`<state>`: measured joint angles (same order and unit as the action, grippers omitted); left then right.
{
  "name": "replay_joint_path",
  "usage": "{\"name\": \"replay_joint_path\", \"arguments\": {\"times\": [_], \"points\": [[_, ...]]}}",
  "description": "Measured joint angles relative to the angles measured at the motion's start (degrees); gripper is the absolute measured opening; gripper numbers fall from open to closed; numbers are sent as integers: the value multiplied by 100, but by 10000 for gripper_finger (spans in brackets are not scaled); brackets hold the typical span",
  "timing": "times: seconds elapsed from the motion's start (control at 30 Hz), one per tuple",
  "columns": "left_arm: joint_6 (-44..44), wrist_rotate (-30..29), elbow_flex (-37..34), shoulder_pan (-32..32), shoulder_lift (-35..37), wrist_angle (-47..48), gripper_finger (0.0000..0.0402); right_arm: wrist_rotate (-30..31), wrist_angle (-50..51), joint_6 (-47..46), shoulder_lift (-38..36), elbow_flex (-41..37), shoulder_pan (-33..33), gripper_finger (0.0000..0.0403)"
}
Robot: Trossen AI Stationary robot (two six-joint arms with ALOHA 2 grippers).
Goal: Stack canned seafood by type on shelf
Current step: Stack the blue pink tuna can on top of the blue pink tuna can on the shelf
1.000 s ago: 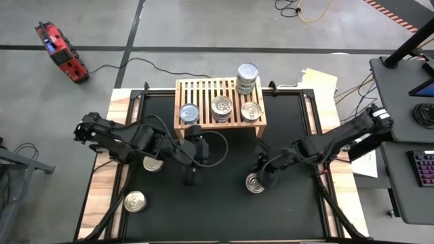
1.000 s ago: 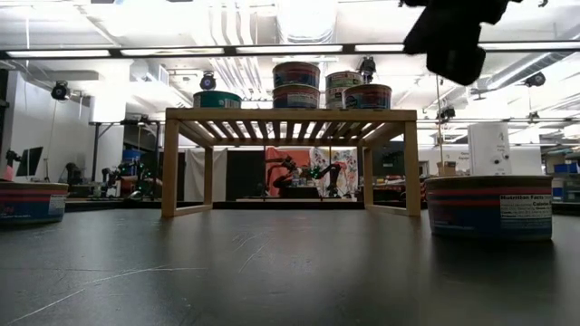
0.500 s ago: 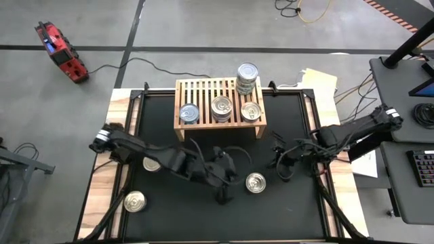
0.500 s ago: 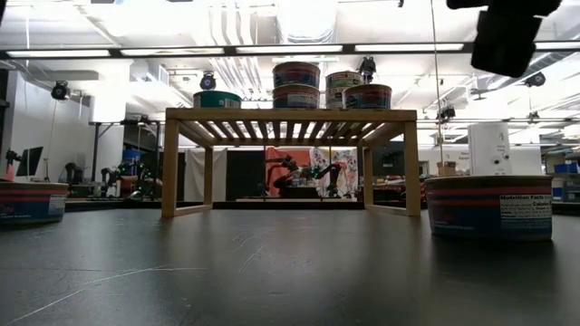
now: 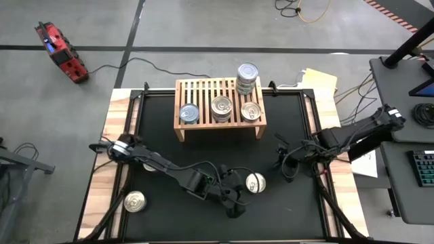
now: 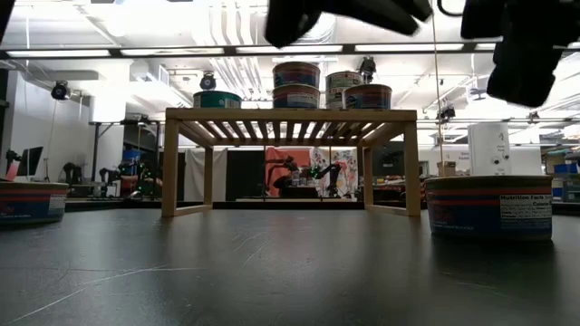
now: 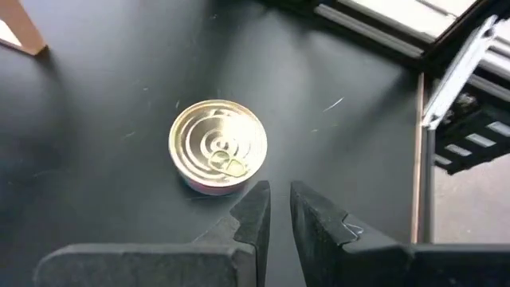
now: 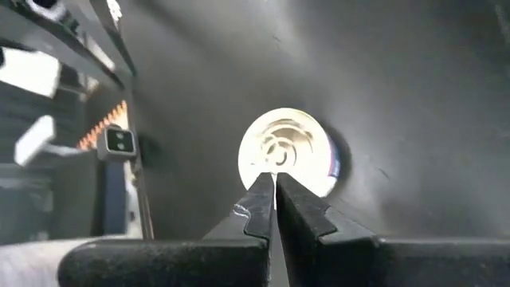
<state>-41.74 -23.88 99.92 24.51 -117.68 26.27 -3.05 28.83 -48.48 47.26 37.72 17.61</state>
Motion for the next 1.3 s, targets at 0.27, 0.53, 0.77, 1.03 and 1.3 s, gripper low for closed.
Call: {"name": "replay_joint_path", "arguments": {"times": [0.27,0.53,0.77,1.03,1.3], "points": [[555,875,-155,-306,-335,-826,4,-15,-1606,-929,-86,-1089,0,9],[799,1488,-1115,-695,-357,-2395,0,4,-1589,-1150,-61,-1216,0,9],[1482,1316,-1433,-787,-351,-2718,0,412,-1556,-1625,70,-1212,-2,9],[2644,1465,-1389,-832,-351,-2398,0,457,-1540,-1336,313,-1212,0,9],[2613,1831,-1812,-913,-357,-3314,0,630,-1562,-1321,552,-1218,-2,9]]}}
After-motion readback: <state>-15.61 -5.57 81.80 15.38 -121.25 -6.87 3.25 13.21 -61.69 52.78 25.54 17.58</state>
